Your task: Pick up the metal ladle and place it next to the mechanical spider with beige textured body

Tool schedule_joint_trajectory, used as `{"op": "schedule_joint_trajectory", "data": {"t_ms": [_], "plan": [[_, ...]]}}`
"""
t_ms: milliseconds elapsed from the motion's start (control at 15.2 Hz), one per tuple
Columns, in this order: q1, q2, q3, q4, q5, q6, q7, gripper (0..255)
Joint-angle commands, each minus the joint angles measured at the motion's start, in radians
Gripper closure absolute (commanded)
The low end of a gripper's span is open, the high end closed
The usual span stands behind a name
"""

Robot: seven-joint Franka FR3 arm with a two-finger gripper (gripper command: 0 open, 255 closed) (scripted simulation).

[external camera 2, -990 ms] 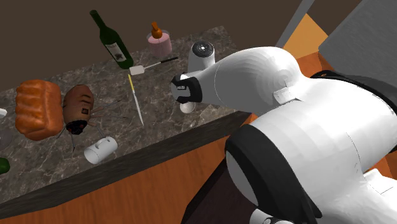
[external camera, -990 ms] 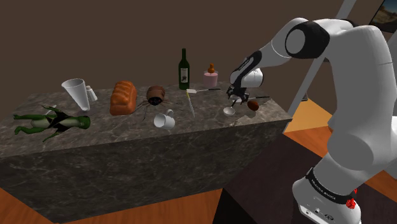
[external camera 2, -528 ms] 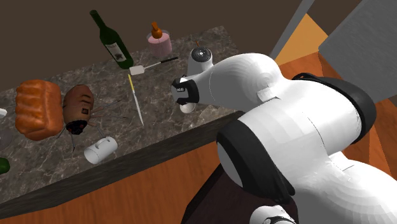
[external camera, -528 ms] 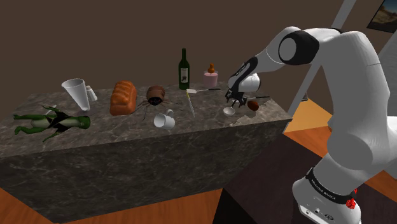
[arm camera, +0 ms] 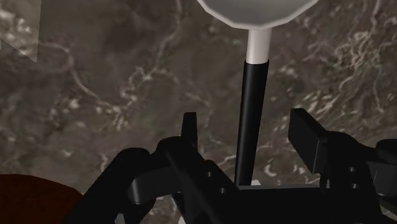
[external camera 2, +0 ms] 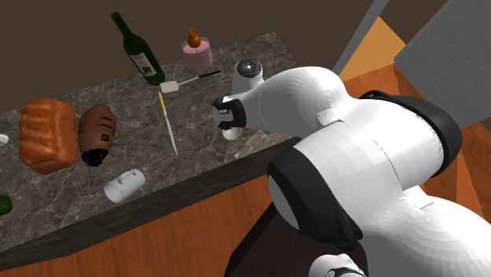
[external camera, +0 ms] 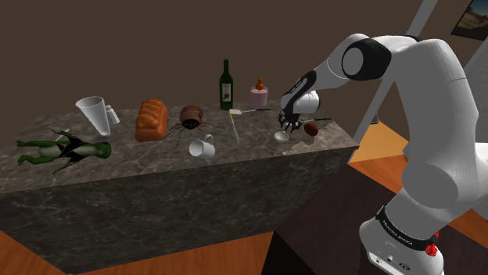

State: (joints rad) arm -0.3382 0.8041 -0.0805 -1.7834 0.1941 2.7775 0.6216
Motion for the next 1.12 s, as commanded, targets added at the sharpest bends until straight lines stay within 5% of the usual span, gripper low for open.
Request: {"op": "schedule_joint_trajectory", "data": {"t_ms": [0, 1056], "plan": [[0.0, 0.0, 0.0, 0.0, 0.0, 0.0, 0.0, 255], [0.012, -0.092, -0.016, -0.035, -0.011, -0.058, 0.01, 255]]}}
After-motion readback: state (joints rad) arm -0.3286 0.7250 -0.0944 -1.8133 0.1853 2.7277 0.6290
